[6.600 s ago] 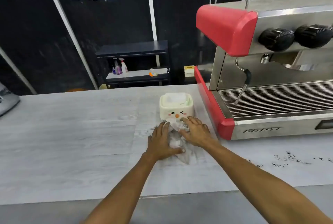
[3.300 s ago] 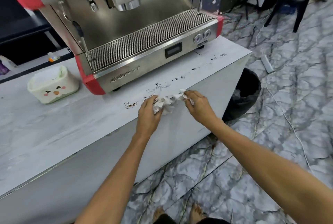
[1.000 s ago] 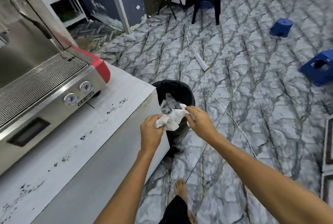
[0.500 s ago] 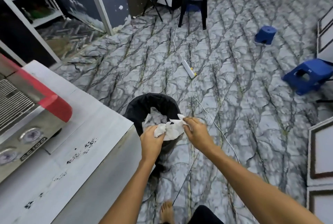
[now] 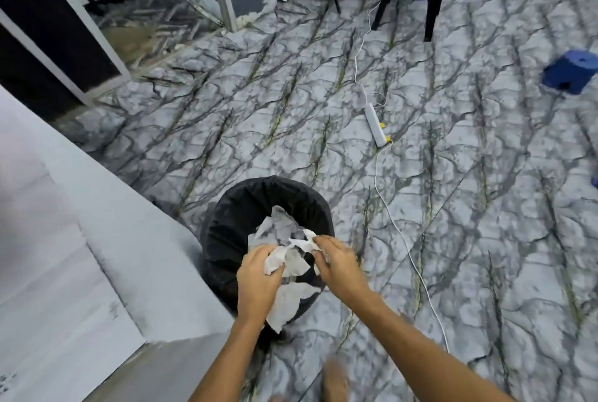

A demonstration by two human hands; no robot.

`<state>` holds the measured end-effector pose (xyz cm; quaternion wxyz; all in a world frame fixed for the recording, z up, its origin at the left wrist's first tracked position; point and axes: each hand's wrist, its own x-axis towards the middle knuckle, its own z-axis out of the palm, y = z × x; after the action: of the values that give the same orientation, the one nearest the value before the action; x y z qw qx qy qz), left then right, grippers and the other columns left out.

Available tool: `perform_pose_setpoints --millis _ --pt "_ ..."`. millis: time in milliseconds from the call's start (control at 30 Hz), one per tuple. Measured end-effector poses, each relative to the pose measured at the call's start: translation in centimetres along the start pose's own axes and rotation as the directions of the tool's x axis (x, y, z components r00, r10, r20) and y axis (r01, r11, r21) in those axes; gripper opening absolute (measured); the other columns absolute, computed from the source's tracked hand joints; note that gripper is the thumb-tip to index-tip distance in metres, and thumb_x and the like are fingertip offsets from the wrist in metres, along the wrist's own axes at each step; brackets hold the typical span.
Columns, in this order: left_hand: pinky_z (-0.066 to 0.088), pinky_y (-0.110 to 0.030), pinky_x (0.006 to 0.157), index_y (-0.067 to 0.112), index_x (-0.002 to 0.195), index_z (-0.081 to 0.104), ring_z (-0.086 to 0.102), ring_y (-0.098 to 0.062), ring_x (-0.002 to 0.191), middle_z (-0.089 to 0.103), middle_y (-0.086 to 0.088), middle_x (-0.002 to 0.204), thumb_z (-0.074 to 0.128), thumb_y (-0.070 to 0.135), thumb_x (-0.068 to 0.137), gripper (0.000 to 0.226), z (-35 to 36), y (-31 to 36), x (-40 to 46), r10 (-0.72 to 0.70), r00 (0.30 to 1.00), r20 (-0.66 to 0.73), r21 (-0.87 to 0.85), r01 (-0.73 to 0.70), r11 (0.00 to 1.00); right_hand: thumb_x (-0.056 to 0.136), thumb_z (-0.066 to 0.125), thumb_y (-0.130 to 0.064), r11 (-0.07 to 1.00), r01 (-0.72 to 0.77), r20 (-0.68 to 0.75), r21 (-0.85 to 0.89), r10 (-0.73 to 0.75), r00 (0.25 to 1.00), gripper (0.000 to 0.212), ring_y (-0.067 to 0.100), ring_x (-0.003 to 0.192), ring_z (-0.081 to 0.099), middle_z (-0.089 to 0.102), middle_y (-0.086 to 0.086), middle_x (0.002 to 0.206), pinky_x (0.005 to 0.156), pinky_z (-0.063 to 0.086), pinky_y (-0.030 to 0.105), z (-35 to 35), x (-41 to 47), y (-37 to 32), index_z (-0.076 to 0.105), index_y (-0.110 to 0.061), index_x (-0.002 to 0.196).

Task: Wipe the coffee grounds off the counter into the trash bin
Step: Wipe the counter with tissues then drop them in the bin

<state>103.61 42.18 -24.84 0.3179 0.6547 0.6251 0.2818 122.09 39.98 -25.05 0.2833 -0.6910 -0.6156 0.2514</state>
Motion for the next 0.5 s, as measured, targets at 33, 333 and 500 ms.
perform_pose_setpoints --millis 33,333,500 --pt "0.036 -0.005 0.089 0.024 0.107 0.071 0.056 -0.002 0.104 0.065 0.017 0.108 0.075 0.016 0.084 0.024 1.1 -1.1 0.8 -0.003 1.000 -0.005 0.017 0.003 1.000 0.093 0.057 -0.014 1.000 0.003 0.016 0.004 -0.003 1.000 0.031 0.023 0.107 0.061 0.063 0.008 0.120 0.094 0.048 0.031 1.0 1.1 1.1 0.062 -0.006 0.123" --pt "0.046 -0.031 0.100 0.022 0.120 0.065 0.056 -0.011 0.114 0.063 0.010 0.120 0.071 0.023 0.085 0.035 9.4 -12.4 5.2 -0.193 0.979 0.071 0.053 0.189 0.981 0.094 0.055 -0.016 0.998 -0.062 0.182 0.000 0.061 0.981 0.033 0.024 0.114 0.058 0.061 0.008 0.124 0.098 0.047 0.034 12.5 6.5 10.4 0.060 -0.004 0.125" --pt "0.044 -0.032 0.103 0.020 0.130 0.056 0.052 -0.013 0.120 0.056 0.005 0.132 0.074 0.031 0.084 0.051 12.2 -16.2 4.7 -0.297 0.950 0.100 0.068 0.291 0.954 0.096 0.053 -0.018 0.994 -0.103 0.279 -0.033 0.109 0.954 0.037 0.026 0.122 0.051 0.055 0.011 0.131 0.102 0.038 0.032 16.6 6.8 13.2 0.055 -0.003 0.129"
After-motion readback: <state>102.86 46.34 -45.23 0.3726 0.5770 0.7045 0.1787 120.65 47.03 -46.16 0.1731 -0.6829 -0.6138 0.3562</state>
